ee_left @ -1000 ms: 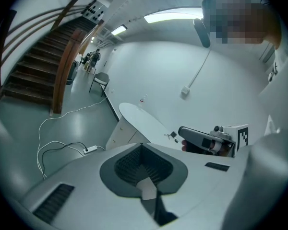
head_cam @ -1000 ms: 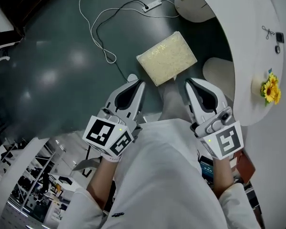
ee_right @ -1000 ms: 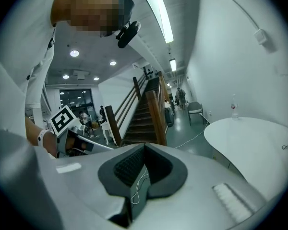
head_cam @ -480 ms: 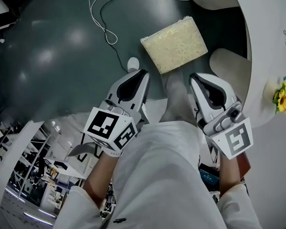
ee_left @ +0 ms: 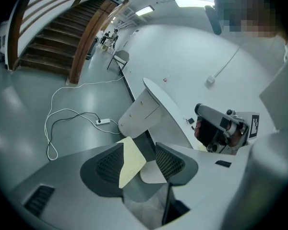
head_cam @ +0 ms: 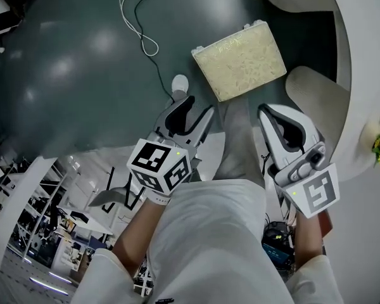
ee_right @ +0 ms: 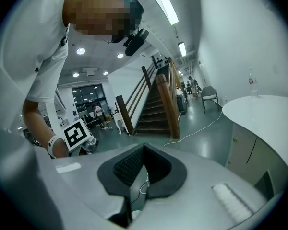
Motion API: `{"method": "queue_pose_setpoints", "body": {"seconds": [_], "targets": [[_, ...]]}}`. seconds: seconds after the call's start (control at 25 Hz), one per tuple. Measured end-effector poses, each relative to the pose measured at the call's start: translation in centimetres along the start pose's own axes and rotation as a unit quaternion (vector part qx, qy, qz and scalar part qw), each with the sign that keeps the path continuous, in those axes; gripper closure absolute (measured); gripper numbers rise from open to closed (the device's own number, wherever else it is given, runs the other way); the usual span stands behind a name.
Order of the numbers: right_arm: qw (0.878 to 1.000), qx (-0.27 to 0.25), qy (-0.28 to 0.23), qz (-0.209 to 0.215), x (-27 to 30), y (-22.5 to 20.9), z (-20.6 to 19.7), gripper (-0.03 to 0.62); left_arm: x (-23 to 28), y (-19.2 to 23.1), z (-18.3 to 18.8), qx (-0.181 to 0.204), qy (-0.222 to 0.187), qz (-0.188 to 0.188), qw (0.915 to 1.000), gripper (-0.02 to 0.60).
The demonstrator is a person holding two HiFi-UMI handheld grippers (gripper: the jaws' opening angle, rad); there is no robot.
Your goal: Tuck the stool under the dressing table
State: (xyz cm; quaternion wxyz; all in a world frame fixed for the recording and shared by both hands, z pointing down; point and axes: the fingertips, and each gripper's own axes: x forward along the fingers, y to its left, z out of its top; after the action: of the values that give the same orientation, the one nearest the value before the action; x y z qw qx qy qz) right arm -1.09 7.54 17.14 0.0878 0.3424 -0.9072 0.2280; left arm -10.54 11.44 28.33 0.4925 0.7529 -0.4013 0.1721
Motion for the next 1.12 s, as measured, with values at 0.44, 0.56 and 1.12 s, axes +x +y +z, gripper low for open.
{"method": "queue_pose_setpoints", "body": {"seconds": [0.44,0.56,1.12], "targets": [[1.0,-0.006,0.017,0.016,2.9,-1.0,-2.7,0.583,3.7,3.7,-3.5,-0.044,0.006,0.003,0.999,0.315],[1.0,-0.005,0.023,0.018,3.8,-1.4,-3.7,0.584,4.8,5.1,-4.2,-0.058,0.006,0.007,0.9983,0.304],[0.999,0.012,0.039,-0.01,7.4,-5.2,-8.4,0.583,9.0,8.0,-6.0,-0.063,0.032,0.002,0.9975,0.298]]}}
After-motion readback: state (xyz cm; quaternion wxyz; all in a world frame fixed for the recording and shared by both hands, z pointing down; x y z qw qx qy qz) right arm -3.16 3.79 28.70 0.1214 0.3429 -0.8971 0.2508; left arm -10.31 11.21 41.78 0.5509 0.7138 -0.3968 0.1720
